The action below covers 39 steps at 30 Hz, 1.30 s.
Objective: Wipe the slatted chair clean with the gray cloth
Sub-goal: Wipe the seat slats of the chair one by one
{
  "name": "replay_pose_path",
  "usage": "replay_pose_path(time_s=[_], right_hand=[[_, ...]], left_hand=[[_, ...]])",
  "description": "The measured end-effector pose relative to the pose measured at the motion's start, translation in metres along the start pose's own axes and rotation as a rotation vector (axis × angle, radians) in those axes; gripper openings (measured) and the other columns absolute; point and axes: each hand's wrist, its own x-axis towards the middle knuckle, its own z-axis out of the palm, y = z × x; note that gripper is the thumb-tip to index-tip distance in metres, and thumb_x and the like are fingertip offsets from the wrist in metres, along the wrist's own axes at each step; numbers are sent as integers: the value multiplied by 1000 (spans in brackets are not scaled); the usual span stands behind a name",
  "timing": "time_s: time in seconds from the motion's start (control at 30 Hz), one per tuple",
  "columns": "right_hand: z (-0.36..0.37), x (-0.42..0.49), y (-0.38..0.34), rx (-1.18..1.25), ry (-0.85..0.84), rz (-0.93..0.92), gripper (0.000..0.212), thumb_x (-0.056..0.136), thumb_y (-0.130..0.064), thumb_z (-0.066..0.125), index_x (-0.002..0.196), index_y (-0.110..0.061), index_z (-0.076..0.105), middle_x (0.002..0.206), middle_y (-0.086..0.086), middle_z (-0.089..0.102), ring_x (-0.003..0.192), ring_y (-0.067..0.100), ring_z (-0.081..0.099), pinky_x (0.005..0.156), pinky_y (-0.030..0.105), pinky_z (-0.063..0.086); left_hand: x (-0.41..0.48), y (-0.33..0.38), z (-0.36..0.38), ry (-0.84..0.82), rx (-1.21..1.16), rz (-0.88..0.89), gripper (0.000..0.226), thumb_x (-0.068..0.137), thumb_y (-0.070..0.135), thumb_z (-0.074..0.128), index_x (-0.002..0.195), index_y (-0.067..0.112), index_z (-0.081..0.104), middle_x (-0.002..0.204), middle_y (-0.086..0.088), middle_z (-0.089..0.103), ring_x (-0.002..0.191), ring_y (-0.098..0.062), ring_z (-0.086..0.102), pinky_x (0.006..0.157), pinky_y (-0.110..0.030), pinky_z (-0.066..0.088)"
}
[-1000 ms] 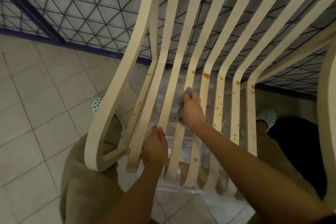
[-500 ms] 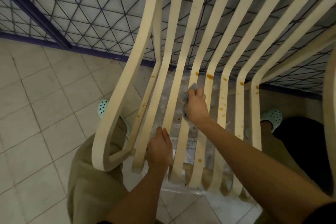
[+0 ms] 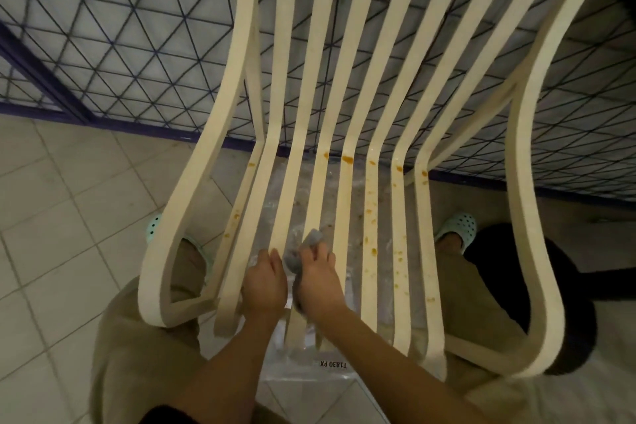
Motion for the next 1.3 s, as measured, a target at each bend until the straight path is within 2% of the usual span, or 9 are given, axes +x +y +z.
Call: replay_pose_path(time_s=[0.3, 0.43, 0.5, 0.6, 0.7, 0.83, 1.0, 1.17, 1.3], right_hand=[[17, -32, 2, -46, -65, -23, 68, 89, -12, 64, 147, -17, 29, 154, 12, 19, 142, 31, 21, 112, 35, 33], [11, -24, 2, -42, -96, -36, 68, 82, -9, 72, 140, -14, 38, 150, 12, 22, 139, 32, 24, 108, 37, 41], [6, -15, 2, -57, -99, -52, 67, 79, -9, 75, 137, -12, 41, 150, 14, 22, 139, 33, 24, 107, 38, 41], [-3, 7, 2, -76, -84, -54, 64, 77, -7, 75, 132, -10, 42, 147, 16, 24, 135, 36, 26, 104, 41, 41], [-16, 33, 3, -115, -50, -56, 55, 84, -5, 68, 132, -8, 41, 147, 18, 22, 133, 39, 29, 100, 43, 43], [-29, 70, 7, -134, -20, -59, 58, 83, 0, 66, 134, -9, 40, 144, 18, 24, 131, 40, 29, 96, 43, 47], [-43, 110, 8, -165, 28, -34, 55, 86, -1, 62, 136, -8, 39, 140, 17, 27, 125, 38, 33, 100, 43, 44], [-63, 154, 8, -198, 59, -10, 58, 86, 5, 57, 138, -6, 35, 141, 18, 26, 124, 39, 34, 101, 42, 41], [-77, 192, 8, -195, 62, 18, 67, 86, 8, 55, 145, -5, 27, 154, 19, 13, 135, 41, 24, 98, 40, 42]], left_hand=[[1, 2, -3, -55, -6, -40, 33, 104, 30, 35, 97, 6, 57, 75, -14, 63, 65, -30, 62, 52, -27, 35], [-1, -2, -6, -117, -68, -68, 29, 103, 30, 33, 115, 10, 50, 97, -13, 61, 79, -25, 61, 62, -33, 45], [-1, -3, -9, -118, -122, -64, 33, 101, 37, 32, 108, 12, 52, 88, -9, 59, 76, -23, 56, 67, -38, 47], [-1, -1, -5, -2, -65, -39, 33, 103, 34, 35, 91, 9, 54, 64, -2, 48, 52, -17, 44, 47, -27, 33], [-3, 3, -7, 21, -65, -12, 34, 102, 33, 36, 86, 10, 54, 60, -5, 48, 51, -21, 46, 48, -29, 35], [-3, 3, -6, 35, -51, -26, 35, 101, 35, 37, 88, 9, 58, 55, -3, 47, 48, -23, 51, 46, -31, 41], [-3, 7, -7, -9, -50, -88, 32, 100, 33, 42, 96, 7, 61, 52, 6, 36, 46, -21, 45, 46, -28, 35], [-2, 7, -9, -48, -53, -111, 41, 99, 41, 29, 101, 12, 58, 51, 7, 41, 45, -14, 47, 42, -27, 35], [-3, 5, -10, -83, -4, -96, 54, 95, 49, 14, 104, 16, 56, 51, 7, 47, 45, -10, 54, 39, -24, 42]])
